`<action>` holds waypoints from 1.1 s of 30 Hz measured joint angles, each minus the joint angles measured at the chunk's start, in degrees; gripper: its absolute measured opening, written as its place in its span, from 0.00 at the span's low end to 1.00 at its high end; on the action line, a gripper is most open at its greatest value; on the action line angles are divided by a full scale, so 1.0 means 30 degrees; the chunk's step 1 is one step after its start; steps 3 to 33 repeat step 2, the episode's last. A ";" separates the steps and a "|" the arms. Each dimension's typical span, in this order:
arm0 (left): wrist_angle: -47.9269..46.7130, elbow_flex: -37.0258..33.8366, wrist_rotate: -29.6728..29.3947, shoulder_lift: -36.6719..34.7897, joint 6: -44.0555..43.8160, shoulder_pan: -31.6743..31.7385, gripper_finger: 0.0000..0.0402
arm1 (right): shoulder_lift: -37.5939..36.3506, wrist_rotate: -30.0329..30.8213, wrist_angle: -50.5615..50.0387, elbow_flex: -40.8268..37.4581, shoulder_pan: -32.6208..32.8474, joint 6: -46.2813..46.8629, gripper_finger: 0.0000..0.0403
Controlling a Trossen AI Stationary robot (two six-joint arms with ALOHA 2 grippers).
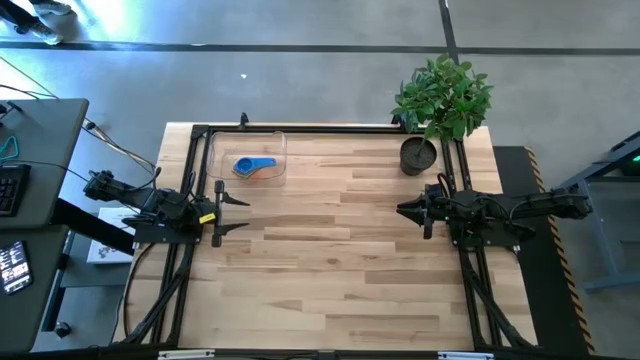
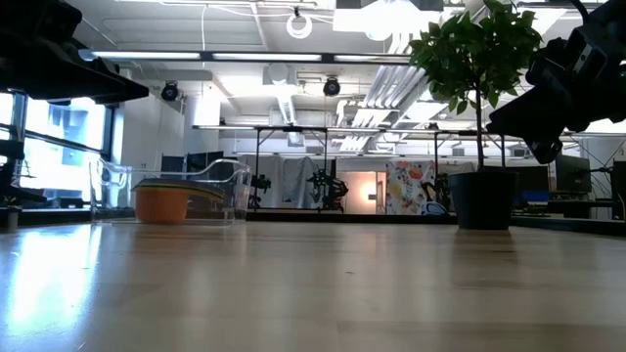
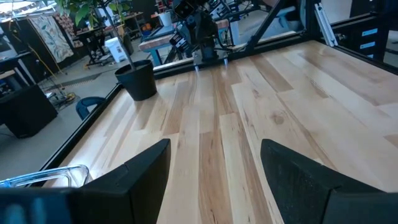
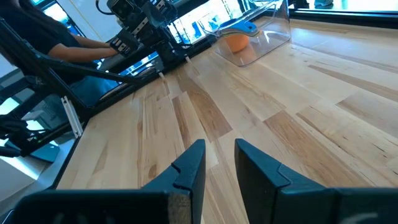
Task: Nest measuring cups in basket
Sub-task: Return to Home Position
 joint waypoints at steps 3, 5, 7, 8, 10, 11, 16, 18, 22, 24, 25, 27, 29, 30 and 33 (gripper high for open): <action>0.0000 0.0000 0.0000 0.0000 0.0000 -0.0002 0.60 | -0.0007 -0.0001 0.0000 0.0000 0.0000 -0.0001 0.19; 0.0000 0.0000 0.0000 0.0000 0.0000 -0.0002 0.60 | -0.0007 -0.0001 0.0000 0.0000 0.0000 -0.0001 0.19; 0.0000 0.0000 0.0000 0.0000 0.0000 -0.0002 0.60 | -0.0007 -0.0001 0.0000 0.0000 0.0000 -0.0001 0.19; 0.0000 0.0000 0.0000 0.0000 0.0000 -0.0002 0.60 | -0.0007 -0.0001 0.0000 0.0000 0.0000 -0.0001 0.19; 0.0000 0.0000 0.0000 0.0000 0.0000 -0.0002 0.60 | -0.0007 -0.0001 0.0000 0.0000 0.0000 -0.0001 0.19; 0.0000 0.0000 0.0000 0.0000 0.0000 -0.0002 0.60 | -0.0007 -0.0001 0.0000 0.0000 0.0000 -0.0001 0.19; 0.0000 0.0000 0.0000 0.0000 0.0000 -0.0002 0.60 | -0.0007 -0.0001 0.0000 0.0000 0.0000 -0.0001 0.19; 0.0000 0.0000 0.0000 0.0000 0.0000 -0.0002 0.60 | -0.0007 -0.0001 0.0000 0.0000 0.0000 -0.0001 0.19; 0.0000 0.0000 0.0000 0.0000 0.0000 -0.0002 0.60 | -0.0007 -0.0001 0.0000 0.0000 0.0000 -0.0001 0.19; 0.0000 0.0000 0.0000 0.0000 0.0000 -0.0002 0.60 | -0.0007 -0.0001 0.0000 0.0000 0.0000 -0.0001 0.19; 0.0000 0.0000 0.0000 0.0000 0.0000 -0.0002 0.60 | -0.0007 -0.0001 0.0000 0.0000 0.0000 -0.0001 0.19; 0.0000 0.0000 0.0000 0.0000 0.0000 -0.0002 0.60 | -0.0007 -0.0001 0.0000 0.0000 0.0000 -0.0001 0.19; 0.0000 0.0000 0.0000 0.0000 0.0000 -0.0002 0.60 | -0.0007 -0.0001 0.0000 0.0000 0.0000 -0.0001 0.19; 0.0000 0.0000 0.0000 0.0000 0.0000 -0.0002 0.60 | -0.0007 -0.0001 0.0000 0.0000 0.0000 -0.0001 0.19; 0.0000 0.0000 0.0000 0.0000 0.0000 -0.0002 0.60 | -0.0007 -0.0001 0.0000 0.0000 0.0000 -0.0001 0.19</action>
